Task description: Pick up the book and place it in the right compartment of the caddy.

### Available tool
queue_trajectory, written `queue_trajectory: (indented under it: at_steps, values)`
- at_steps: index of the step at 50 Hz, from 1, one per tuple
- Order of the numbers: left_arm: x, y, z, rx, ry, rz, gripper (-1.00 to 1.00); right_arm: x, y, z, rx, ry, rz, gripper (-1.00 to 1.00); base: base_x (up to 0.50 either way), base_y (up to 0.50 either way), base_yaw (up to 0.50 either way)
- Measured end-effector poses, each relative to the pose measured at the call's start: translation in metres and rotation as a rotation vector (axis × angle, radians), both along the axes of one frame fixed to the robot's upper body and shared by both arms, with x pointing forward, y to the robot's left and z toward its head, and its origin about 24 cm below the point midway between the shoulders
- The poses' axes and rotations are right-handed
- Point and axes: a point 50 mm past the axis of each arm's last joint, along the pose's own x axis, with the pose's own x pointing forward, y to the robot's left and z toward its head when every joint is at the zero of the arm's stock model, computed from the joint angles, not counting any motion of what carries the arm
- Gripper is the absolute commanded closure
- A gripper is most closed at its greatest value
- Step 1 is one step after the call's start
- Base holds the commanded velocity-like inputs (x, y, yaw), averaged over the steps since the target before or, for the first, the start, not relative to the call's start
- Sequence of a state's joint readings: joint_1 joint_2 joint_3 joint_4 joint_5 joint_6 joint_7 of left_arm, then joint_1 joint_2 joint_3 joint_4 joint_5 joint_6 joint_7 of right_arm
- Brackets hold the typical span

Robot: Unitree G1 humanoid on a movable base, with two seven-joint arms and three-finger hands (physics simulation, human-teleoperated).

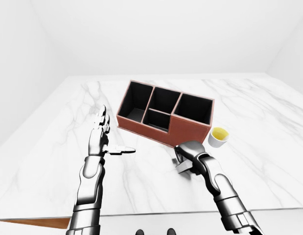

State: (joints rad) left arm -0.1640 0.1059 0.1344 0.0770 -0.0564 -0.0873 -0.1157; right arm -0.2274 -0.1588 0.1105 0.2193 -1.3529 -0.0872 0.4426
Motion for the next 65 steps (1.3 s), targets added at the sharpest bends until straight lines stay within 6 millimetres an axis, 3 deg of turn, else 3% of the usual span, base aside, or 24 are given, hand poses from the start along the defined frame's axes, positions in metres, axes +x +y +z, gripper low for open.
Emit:
queue_trajectory:
  at_steps: [13,42,65]
  values:
    - [-0.001,0.0,0.0,-0.001,-0.003,-0.002,-1.0,-0.005,0.004,0.008,0.029,-0.013,0.009,1.0,0.0,0.0,0.0]
    - [-0.001,0.002,0.0,-0.002,0.0,0.006,-1.0,-0.012,0.012,0.056,0.131,-0.19,0.042,1.0,0.0,0.0,0.0]
    - [-0.001,0.001,0.003,0.009,-0.012,0.01,-1.0,-0.013,0.016,0.142,0.344,-0.446,0.15,1.0,0.0,0.0,0.0]
